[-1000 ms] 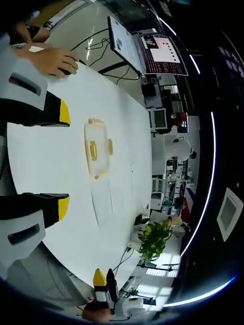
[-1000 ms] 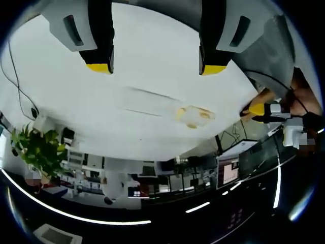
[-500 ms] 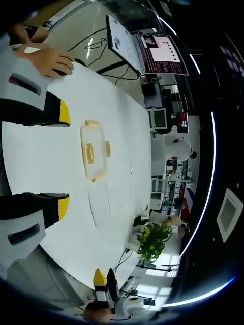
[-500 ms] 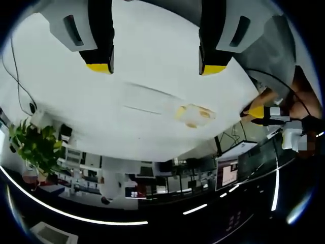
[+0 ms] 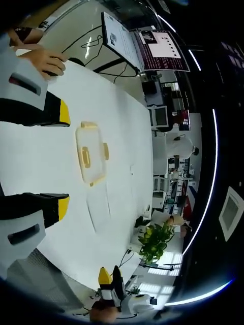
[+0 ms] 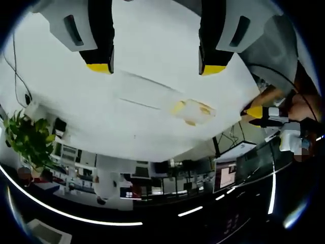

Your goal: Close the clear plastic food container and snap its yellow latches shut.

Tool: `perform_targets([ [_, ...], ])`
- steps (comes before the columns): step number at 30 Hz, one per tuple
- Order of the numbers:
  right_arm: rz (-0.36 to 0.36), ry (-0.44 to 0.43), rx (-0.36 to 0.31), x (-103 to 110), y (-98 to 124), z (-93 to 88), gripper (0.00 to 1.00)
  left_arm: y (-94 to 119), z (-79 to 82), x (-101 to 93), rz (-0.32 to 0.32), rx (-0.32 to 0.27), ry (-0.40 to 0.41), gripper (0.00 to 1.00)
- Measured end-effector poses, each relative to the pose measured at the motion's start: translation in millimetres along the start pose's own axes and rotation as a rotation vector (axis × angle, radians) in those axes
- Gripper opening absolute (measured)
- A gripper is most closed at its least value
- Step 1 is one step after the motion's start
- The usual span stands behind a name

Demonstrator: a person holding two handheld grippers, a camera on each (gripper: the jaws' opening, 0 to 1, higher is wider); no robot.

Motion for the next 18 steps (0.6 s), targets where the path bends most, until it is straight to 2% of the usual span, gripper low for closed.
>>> perform_targets([
  [9,0.018,0.02,0.001,-0.5,-16.5,13.5,0.65,-10.9,3.5,6.0,-0.002,0.007,0.002,0.47],
  [18,0.043,0.062,0.013,3.0,-34.1,23.7,0.65,-26.1,6.3,12.6,-0.031,0.021,-0.018,0.47],
])
Point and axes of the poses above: the point that each gripper's makers call its tool centre point, and the gripper's own axes: y roughly backward along the fingers, x roughly to its left, z roughly out of its top, the point moved 7 cm from there along y, roughly backward along the fingers, and after that the axes turned 2 degrees about -y, right-handed, at the moved point
